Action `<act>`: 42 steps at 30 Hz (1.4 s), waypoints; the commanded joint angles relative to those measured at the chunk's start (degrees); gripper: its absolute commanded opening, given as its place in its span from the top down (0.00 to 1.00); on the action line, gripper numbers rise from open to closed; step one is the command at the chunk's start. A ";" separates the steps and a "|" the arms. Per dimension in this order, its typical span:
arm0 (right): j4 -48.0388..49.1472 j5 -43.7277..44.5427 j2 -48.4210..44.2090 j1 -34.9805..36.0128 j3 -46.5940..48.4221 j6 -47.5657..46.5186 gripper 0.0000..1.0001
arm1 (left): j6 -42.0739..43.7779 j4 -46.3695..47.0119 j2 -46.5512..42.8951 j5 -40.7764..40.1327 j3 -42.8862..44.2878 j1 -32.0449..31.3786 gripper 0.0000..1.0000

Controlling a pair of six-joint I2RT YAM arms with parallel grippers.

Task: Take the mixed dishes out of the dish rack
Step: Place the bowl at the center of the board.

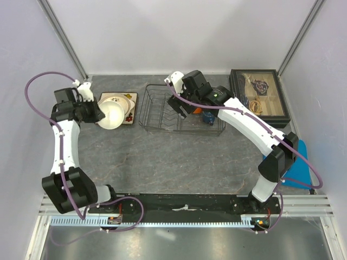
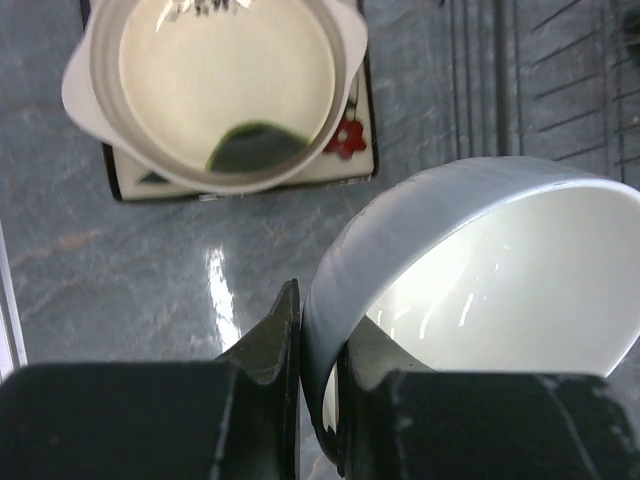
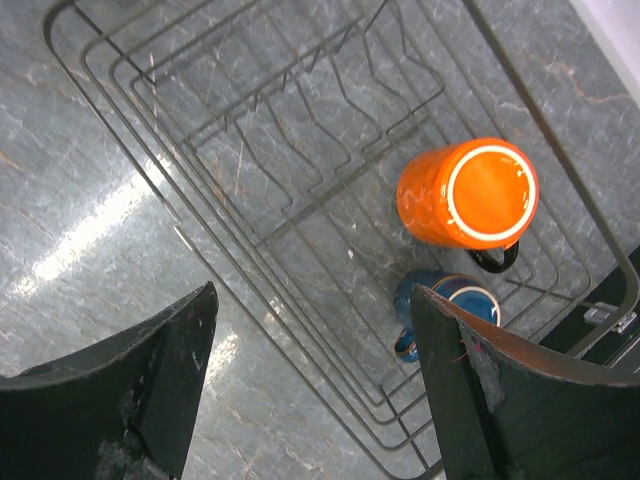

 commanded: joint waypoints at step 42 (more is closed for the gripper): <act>2.05 2.92 -2.94 -0.36 -5.32 -2.79 0.14 | 16.46 4.62 24.73 1.38 -4.39 20.52 0.98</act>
